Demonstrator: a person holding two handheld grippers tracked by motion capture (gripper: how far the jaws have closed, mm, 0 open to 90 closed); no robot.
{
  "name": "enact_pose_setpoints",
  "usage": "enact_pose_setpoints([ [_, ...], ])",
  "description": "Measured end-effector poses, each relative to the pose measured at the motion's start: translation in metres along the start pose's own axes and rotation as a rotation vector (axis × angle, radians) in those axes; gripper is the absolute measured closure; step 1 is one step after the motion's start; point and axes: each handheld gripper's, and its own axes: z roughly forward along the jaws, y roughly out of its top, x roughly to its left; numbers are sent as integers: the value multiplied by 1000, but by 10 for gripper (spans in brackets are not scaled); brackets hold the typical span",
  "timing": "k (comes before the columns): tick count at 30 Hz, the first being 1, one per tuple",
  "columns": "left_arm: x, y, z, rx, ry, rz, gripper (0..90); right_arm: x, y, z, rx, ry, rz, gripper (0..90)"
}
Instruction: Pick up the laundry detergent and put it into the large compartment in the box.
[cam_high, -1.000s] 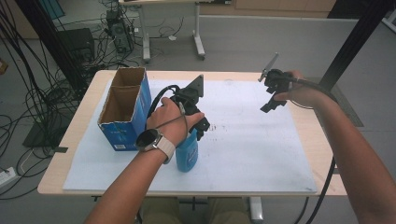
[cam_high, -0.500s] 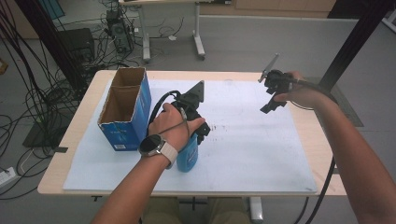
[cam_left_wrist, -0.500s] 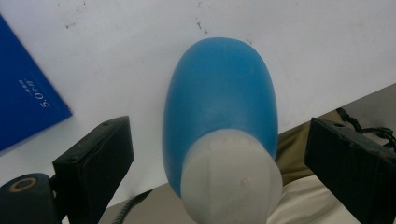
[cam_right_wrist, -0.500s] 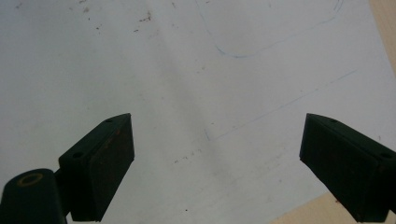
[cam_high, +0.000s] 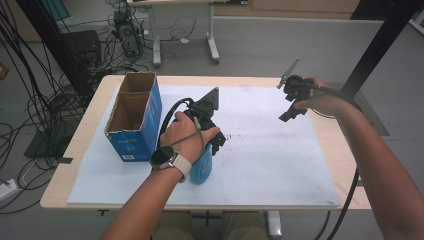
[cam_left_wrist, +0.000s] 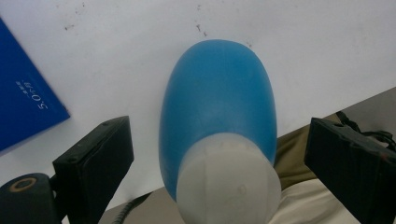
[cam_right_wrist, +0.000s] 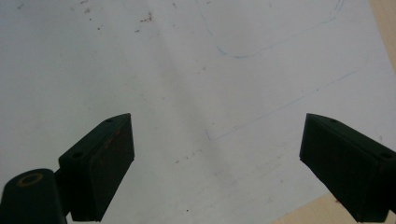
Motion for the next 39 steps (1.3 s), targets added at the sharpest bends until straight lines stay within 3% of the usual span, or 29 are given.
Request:
enact_pose_setpoints([
  [39, 0, 0, 0, -15, -8, 9, 85, 0, 0, 1, -1, 0, 3, 98],
])
